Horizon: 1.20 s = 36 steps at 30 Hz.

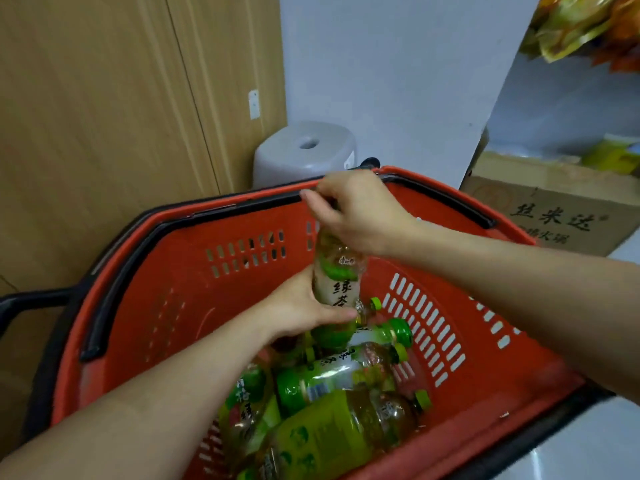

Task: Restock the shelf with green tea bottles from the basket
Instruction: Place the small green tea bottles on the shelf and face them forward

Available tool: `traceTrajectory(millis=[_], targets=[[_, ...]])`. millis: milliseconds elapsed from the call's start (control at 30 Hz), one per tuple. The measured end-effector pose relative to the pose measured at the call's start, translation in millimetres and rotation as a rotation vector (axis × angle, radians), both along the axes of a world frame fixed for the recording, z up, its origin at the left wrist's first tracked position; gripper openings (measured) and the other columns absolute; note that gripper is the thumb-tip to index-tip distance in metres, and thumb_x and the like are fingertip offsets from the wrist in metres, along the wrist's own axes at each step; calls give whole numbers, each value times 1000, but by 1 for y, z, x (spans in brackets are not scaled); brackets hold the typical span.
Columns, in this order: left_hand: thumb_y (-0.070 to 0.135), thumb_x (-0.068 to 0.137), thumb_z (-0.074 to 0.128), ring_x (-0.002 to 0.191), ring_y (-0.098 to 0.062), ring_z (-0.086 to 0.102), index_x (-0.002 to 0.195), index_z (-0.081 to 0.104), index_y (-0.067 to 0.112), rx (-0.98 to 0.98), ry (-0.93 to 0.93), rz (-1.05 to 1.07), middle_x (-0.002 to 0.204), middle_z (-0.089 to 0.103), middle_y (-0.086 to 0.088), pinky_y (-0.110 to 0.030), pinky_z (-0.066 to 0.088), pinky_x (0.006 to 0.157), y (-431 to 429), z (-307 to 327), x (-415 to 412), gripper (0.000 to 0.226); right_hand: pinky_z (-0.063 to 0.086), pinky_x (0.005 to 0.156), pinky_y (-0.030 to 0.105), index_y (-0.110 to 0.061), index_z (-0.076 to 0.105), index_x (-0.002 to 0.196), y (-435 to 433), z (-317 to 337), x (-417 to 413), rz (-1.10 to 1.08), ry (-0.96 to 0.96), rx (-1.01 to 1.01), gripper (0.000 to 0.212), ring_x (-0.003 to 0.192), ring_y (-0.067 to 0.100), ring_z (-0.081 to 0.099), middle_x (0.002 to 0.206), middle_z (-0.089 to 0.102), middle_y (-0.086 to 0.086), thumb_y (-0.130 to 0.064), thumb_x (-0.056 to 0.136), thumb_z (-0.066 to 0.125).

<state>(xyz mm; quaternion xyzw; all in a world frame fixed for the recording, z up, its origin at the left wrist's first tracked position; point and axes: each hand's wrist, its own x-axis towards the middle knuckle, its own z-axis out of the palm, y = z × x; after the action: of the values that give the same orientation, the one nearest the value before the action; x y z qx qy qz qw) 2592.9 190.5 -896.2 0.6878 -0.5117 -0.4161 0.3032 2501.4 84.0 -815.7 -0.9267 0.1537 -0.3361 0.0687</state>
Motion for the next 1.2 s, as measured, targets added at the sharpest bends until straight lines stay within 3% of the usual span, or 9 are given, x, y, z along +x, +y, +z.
traceTrajectory(millis=[100,233,333,400,467,533,900,1067,1200], targets=[[47,53,85,96,-10,67,114,58,25,-92,13,43,104,71,8,-39,53,92,3,16,8,70,23,47,23,-20,31,50,8,23,-3,-121,-215,274,51,46,11,30,43,26,-5,-28,95,52],[43,59,83,80,-16,68,103,58,26,-248,-138,214,94,69,5,-37,58,70,11,52,19,53,38,49,20,-18,59,76,-8,44,-4,-137,-698,1054,39,52,7,50,55,55,-9,-44,98,41],[43,56,82,77,-18,68,98,60,27,-277,-204,315,90,70,6,-41,57,72,21,71,35,51,40,54,23,-18,61,97,-16,7,-10,-159,-463,1448,32,61,16,54,66,62,1,-38,100,36],[41,54,82,76,-13,65,96,58,26,-286,-189,355,90,69,8,-37,55,74,29,76,47,50,47,61,28,-17,56,122,-6,-29,-13,-182,130,1339,27,77,18,60,95,67,5,-20,96,51],[33,60,83,76,-3,57,95,49,28,-295,-201,362,90,62,15,-30,46,70,37,81,52,50,51,77,32,-24,31,146,13,-65,-4,-77,729,1184,70,105,20,59,138,51,4,-18,87,68],[26,63,84,80,-7,59,97,50,25,-328,-185,345,92,62,13,-29,47,71,41,84,57,49,41,100,31,-26,15,151,36,-95,15,65,1016,1003,95,134,23,41,155,31,1,-22,79,77],[29,56,81,73,-10,71,93,67,23,-589,210,547,81,75,8,-26,55,64,68,112,64,40,38,104,21,-19,54,132,70,-120,51,176,546,685,52,123,6,50,132,57,-6,-29,84,70],[39,60,76,79,-15,72,99,63,20,-760,176,618,87,75,2,-34,57,70,115,171,83,45,54,81,38,-17,67,98,68,-1,67,238,94,602,21,86,16,69,91,73,0,-28,81,74],[42,69,69,88,-22,71,116,59,15,-887,68,668,101,73,-7,-40,58,78,174,235,114,55,57,64,42,-15,62,91,102,134,83,360,-233,628,47,73,17,66,81,66,10,-58,72,66]])
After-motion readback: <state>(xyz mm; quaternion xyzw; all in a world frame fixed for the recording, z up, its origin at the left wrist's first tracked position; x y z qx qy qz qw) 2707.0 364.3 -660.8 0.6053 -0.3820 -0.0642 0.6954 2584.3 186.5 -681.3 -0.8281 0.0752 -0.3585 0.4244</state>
